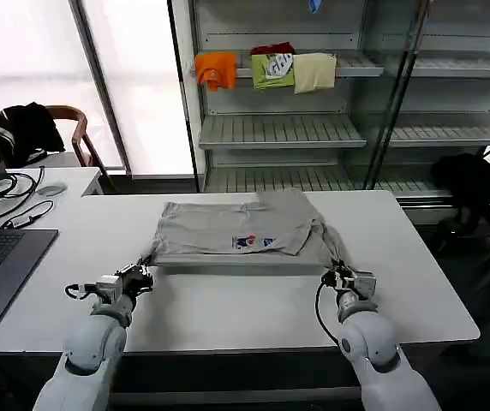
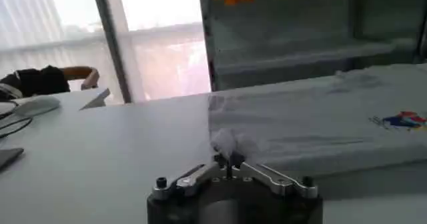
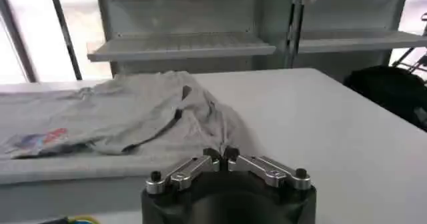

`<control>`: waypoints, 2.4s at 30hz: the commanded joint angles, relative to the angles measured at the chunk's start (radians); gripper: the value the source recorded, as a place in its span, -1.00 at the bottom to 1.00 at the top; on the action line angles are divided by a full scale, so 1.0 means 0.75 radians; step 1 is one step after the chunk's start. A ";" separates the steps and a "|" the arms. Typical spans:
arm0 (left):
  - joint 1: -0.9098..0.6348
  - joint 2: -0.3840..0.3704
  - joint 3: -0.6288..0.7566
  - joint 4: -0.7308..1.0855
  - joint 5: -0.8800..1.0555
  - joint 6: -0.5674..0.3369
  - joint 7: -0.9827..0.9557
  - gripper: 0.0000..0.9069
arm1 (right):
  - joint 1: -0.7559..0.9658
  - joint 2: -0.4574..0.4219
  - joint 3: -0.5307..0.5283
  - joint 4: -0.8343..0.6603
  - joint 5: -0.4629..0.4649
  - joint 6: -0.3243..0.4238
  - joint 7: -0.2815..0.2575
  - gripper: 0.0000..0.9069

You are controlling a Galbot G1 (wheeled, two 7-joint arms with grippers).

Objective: Fold and organize the clothes.

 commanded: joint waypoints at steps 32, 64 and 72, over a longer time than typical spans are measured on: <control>0.641 -0.132 -0.069 -0.445 0.127 -0.090 0.008 1.00 | -0.542 -0.061 0.154 0.336 0.002 0.046 -0.018 1.00; 0.032 0.234 -0.066 -0.336 -0.157 0.019 0.079 1.00 | 0.282 -0.235 0.208 0.116 0.182 0.001 -0.098 1.00; -0.306 0.229 0.125 -0.074 -0.218 0.065 0.100 1.00 | 0.622 -0.224 0.017 -0.239 0.189 0.000 -0.133 1.00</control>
